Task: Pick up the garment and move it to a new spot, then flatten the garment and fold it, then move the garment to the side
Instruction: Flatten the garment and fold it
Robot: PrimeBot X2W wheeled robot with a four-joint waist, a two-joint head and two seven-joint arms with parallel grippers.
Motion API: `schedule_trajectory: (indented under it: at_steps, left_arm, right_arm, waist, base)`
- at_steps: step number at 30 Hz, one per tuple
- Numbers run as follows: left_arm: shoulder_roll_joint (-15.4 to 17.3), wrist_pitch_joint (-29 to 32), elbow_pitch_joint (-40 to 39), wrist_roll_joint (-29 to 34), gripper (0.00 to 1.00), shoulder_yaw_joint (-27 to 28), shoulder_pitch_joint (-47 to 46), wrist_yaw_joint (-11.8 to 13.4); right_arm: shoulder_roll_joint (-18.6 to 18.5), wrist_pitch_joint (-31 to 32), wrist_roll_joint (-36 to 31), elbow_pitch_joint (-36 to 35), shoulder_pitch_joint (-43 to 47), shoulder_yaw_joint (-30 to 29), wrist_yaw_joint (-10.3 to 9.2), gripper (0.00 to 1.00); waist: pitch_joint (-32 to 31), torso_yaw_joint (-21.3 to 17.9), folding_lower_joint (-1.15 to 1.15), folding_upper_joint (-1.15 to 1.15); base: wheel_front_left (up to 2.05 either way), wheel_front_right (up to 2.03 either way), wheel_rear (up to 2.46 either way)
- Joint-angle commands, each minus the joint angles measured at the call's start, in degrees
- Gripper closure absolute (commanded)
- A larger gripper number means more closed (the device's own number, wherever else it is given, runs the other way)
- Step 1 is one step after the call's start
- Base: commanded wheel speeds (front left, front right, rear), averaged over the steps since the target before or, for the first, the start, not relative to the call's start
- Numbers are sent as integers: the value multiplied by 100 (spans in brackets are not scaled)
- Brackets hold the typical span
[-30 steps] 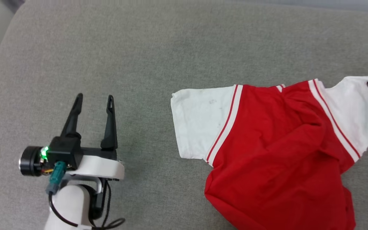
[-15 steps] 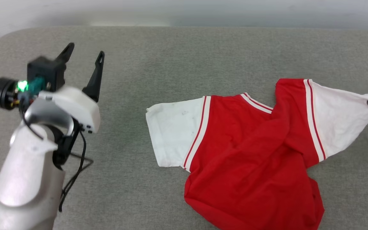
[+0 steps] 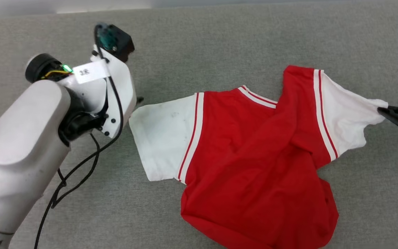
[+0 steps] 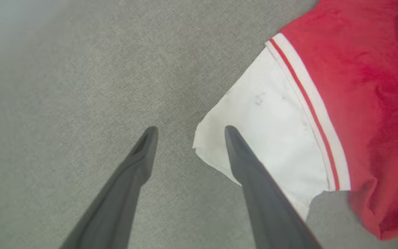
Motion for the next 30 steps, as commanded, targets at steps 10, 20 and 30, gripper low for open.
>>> schedule_trajectory:
  at_steps: [10, 20, 30]
  left_arm:
    - [35, 701, 934, -571, 0, -1295, -388, 1]
    - [179, 42, 1188, -884, 100, -2047, -499, 2]
    - [553, -1486, 813, -1037, 100, -1792, -868, 2]
  right_arm:
    - [436, 188, -349, -5, -23, -195, -3, 100]
    - [511, 58, -495, 95, 95, -287, -4, 100]
    - [234, -391, -388, -48, 228, -757, -3, 100]
  waist:
    - [430, -365, 0, 0]
    - [142, -231, 0, 0]
    - [-565, 146, 0, 0]
  base:
    - [0, 0, 0]
    - [0, 0, 0]
    - [0, 0, 0]
